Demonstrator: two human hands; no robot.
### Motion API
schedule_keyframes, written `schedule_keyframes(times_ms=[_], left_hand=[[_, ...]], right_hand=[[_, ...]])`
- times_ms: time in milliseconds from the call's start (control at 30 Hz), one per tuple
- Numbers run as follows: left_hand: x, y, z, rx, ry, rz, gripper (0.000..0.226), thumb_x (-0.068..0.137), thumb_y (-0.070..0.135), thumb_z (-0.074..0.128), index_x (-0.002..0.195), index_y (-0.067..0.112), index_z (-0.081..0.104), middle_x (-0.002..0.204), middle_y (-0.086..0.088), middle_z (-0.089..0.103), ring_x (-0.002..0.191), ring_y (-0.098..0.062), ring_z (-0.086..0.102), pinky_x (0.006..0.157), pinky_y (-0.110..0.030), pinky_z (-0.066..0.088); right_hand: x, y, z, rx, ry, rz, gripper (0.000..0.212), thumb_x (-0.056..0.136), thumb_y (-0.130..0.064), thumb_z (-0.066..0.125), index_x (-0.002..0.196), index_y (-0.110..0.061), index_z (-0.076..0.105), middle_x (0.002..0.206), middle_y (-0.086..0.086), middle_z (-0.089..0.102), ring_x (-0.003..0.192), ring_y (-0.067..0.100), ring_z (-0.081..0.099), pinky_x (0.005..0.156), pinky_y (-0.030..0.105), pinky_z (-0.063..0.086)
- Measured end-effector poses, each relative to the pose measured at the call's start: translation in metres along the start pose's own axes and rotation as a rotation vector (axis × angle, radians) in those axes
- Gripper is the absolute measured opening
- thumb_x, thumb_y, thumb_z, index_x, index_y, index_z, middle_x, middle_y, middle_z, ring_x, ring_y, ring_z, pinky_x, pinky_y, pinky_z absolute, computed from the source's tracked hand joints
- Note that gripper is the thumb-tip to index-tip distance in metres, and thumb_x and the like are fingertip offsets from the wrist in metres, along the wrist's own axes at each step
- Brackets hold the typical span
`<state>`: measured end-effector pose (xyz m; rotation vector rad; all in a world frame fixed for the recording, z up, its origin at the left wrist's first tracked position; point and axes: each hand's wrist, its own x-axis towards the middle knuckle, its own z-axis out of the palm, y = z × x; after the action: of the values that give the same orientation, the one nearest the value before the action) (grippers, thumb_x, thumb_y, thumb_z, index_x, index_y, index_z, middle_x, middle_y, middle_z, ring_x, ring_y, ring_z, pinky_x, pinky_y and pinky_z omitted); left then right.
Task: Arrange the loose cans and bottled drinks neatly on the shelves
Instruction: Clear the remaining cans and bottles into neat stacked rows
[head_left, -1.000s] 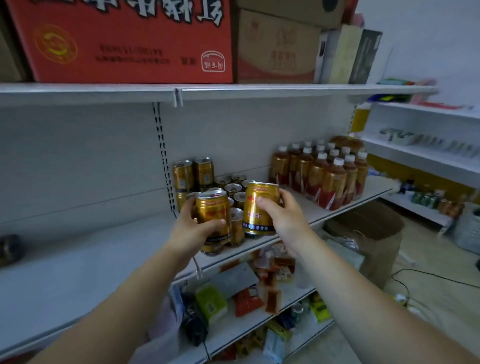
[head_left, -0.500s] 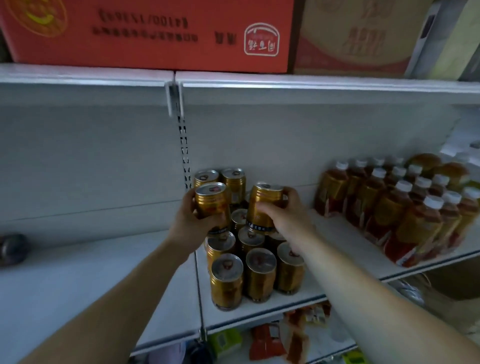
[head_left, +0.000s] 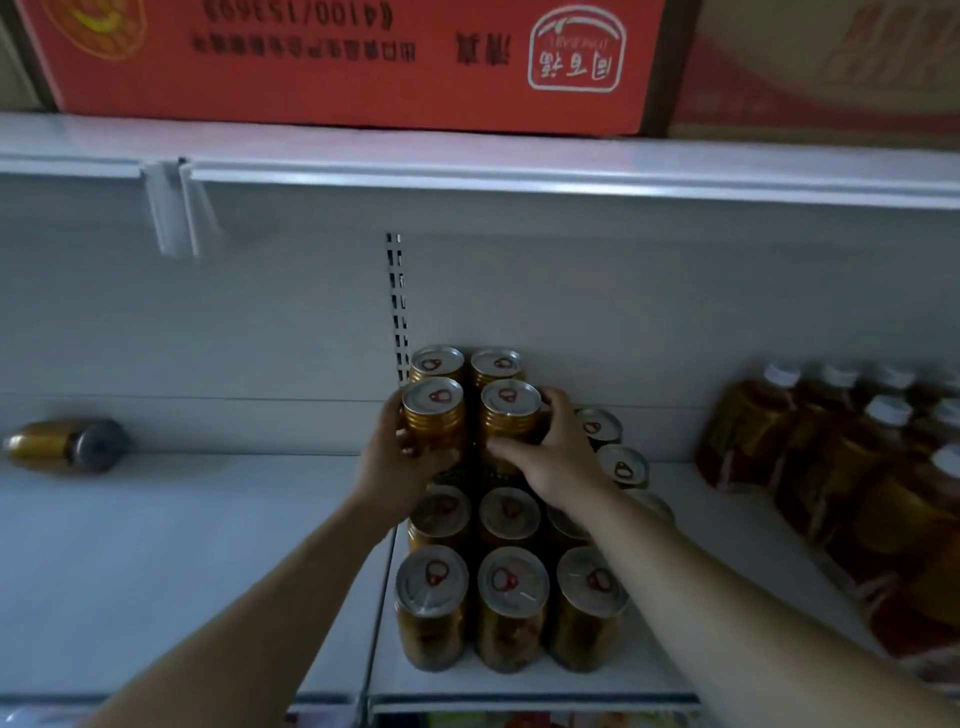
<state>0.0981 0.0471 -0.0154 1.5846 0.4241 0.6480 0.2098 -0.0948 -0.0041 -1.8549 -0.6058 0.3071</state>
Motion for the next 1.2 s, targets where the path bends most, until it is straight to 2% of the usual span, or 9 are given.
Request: schedule_keyframes(times_ms=[333, 467, 533, 567, 667, 767, 867, 1000, 1200], left_hand=[[0.002, -0.002, 0.005, 0.126, -0.043, 0.041, 0.075, 0.073, -0.012, 0.071, 0.126, 0.025, 0.034, 0.109, 0.013, 0.053, 0.097, -0.003, 0.054, 0.067, -0.009, 0.049], [0.002, -0.001, 0.005, 0.157, -0.044, 0.015, 0.076, 0.074, -0.012, 0.071, 0.13, 0.021, 0.032, 0.109, 0.014, 0.051, 0.097, -0.002, 0.054, 0.066, -0.009, 0.049], [0.001, 0.002, 0.002, 0.165, -0.052, -0.039, 0.078, 0.074, -0.008, 0.072, 0.136, 0.017, 0.031, 0.114, 0.006, 0.052, 0.103, -0.008, 0.054, 0.065, -0.011, 0.049], [0.0, 0.005, -0.001, 0.184, -0.053, -0.065, 0.079, 0.075, -0.004, 0.073, 0.139, 0.016, 0.03, 0.119, 0.001, 0.052, 0.109, -0.014, 0.053, 0.066, -0.013, 0.049], [-0.005, 0.014, -0.014, 0.287, -0.019, -0.136, 0.078, 0.079, 0.009, 0.073, 0.143, 0.018, 0.03, 0.132, -0.007, 0.046, 0.124, -0.023, 0.045, 0.083, -0.024, 0.045], [-0.019, 0.024, -0.033, 0.477, -0.019, -0.137, 0.076, 0.082, 0.021, 0.072, 0.145, 0.021, 0.029, 0.141, -0.006, 0.04, 0.132, -0.022, 0.037, 0.098, -0.031, 0.039], [-0.041, 0.033, -0.059, 0.659, -0.032, -0.139, 0.072, 0.084, 0.033, 0.069, 0.144, 0.025, 0.031, 0.146, -0.002, 0.037, 0.135, -0.018, 0.033, 0.106, -0.034, 0.036], [-0.074, 0.043, -0.102, 0.867, -0.039, -0.155, 0.073, 0.083, 0.044, 0.066, 0.145, 0.031, 0.03, 0.149, -0.001, 0.035, 0.136, -0.018, 0.034, 0.11, -0.037, 0.032], [-0.13, 0.056, -0.187, 0.928, 0.049, -0.183, 0.069, 0.084, 0.041, 0.067, 0.144, 0.027, 0.034, 0.149, -0.002, 0.034, 0.132, -0.019, 0.038, 0.106, -0.031, 0.033]], right_hand=[[-0.008, -0.001, -0.01, -0.083, -0.057, -0.058, 0.075, 0.081, -0.032, 0.076, 0.141, -0.026, 0.032, 0.135, -0.005, 0.048, 0.11, 0.004, 0.044, 0.091, 0.023, 0.034], [-0.012, -0.006, -0.017, -0.121, -0.093, -0.059, 0.077, 0.082, -0.033, 0.075, 0.143, -0.025, 0.029, 0.121, -0.013, 0.043, 0.106, 0.002, 0.04, 0.086, 0.018, 0.033], [-0.012, -0.01, -0.02, -0.144, -0.102, -0.082, 0.074, 0.082, -0.034, 0.075, 0.142, -0.025, 0.032, 0.119, -0.016, 0.042, 0.11, 0.002, 0.042, 0.08, 0.012, 0.035], [-0.011, -0.015, -0.022, -0.166, -0.095, -0.103, 0.073, 0.081, -0.037, 0.075, 0.141, -0.026, 0.034, 0.123, -0.015, 0.044, 0.114, 0.004, 0.044, 0.083, 0.013, 0.037], [-0.006, -0.031, -0.024, -0.243, -0.086, -0.199, 0.077, 0.078, -0.049, 0.071, 0.144, -0.027, 0.036, 0.142, -0.006, 0.044, 0.129, 0.014, 0.044, 0.104, 0.035, 0.041], [-0.004, -0.051, -0.022, -0.337, -0.153, -0.264, 0.075, 0.085, -0.046, 0.067, 0.147, -0.023, 0.032, 0.15, 0.0, 0.037, 0.136, 0.019, 0.037, 0.101, 0.027, 0.03], [-0.005, -0.072, -0.014, -0.408, -0.191, -0.343, 0.069, 0.087, -0.043, 0.065, 0.145, -0.019, 0.036, 0.147, 0.004, 0.041, 0.133, 0.021, 0.04, 0.095, 0.026, 0.031], [-0.017, -0.099, 0.013, -0.476, -0.214, -0.428, 0.069, 0.087, -0.045, 0.064, 0.146, -0.019, 0.037, 0.147, 0.004, 0.042, 0.132, 0.022, 0.041, 0.103, 0.031, 0.033], [-0.054, -0.14, 0.103, -0.457, -0.336, -0.467, 0.07, 0.088, -0.049, 0.062, 0.146, -0.02, 0.036, 0.151, 0.002, 0.038, 0.137, 0.021, 0.037, 0.105, 0.03, 0.031]])
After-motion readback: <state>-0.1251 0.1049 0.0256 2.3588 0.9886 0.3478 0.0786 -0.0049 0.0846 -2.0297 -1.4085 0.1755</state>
